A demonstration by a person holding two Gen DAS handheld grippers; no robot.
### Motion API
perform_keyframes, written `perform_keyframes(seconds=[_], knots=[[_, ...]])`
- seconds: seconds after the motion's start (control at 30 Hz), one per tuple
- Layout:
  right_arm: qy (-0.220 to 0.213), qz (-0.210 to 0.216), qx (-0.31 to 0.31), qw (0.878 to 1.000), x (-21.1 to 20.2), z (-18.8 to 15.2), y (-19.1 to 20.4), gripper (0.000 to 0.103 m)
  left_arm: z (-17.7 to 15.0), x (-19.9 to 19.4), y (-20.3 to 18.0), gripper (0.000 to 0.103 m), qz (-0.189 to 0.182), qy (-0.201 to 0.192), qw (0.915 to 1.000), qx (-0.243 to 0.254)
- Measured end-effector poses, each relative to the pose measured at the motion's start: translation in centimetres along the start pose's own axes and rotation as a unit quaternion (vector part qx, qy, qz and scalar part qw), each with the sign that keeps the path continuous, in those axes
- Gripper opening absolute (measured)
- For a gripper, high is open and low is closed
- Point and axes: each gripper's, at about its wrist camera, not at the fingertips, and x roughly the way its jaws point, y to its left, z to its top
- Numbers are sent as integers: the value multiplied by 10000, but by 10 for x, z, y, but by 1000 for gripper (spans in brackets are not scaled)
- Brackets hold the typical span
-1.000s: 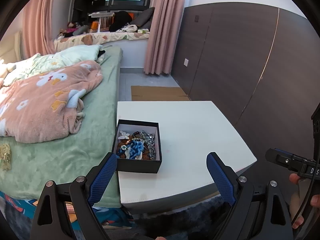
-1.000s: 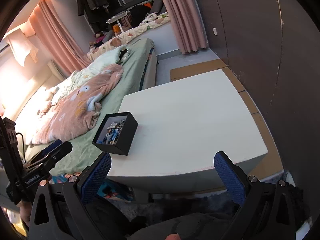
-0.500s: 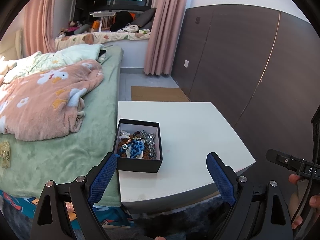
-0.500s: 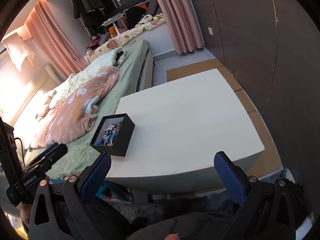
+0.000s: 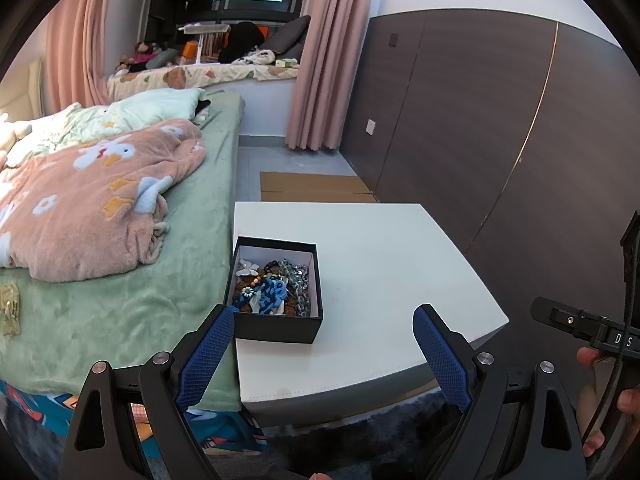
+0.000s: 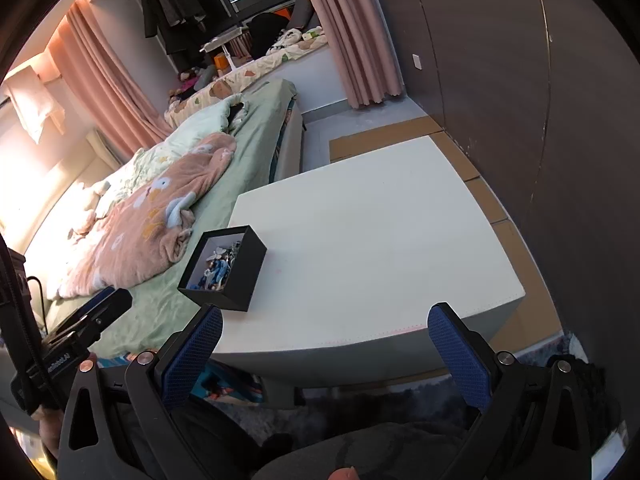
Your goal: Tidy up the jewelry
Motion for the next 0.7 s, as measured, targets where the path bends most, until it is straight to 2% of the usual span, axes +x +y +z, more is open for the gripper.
perform_keyframes(seconds=[0.7], knots=[[12, -16, 11, 10000, -1, 0, -3, 103, -2, -3, -5, 91, 25, -40, 10000, 54]])
